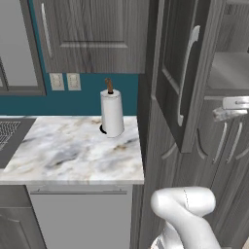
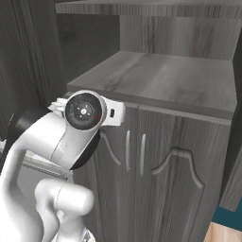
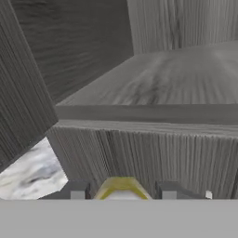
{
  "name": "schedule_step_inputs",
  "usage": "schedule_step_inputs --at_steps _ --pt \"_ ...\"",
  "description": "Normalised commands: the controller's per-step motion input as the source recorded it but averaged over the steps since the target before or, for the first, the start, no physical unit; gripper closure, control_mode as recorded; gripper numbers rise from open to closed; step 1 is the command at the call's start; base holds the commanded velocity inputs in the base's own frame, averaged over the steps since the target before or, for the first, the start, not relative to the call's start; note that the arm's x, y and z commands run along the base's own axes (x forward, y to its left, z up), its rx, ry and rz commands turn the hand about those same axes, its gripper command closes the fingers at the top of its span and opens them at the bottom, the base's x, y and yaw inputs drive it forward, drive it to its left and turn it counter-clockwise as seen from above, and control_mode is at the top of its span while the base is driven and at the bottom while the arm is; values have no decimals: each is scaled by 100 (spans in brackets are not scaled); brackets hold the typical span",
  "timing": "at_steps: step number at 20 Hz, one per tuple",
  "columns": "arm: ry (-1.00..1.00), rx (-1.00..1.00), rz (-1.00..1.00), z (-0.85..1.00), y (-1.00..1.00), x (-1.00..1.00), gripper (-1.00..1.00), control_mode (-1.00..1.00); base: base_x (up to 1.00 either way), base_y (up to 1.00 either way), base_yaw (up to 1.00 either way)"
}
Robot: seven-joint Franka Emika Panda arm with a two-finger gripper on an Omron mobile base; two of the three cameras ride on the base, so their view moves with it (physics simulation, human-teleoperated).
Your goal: Pick the beer, boxed drink from the counter and place them in the open cabinet.
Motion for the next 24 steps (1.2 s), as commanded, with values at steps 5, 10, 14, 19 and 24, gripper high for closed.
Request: schedule_step_inputs --at_steps 5,10,14,19,24 --pt "4 -10 -8 55 0 0 100 -100 0 0 0" --pt "8 -10 -13 40 -2 0 100 -100 0 0 0" --pt "2 -8 -13 26 -13 0 100 -100 0 0 0" --pt "0 -2 -10 7 -29 0 100 -100 0 0 0" --pt "0 0 -9 0 -41 1 100 -100 0 0 0"
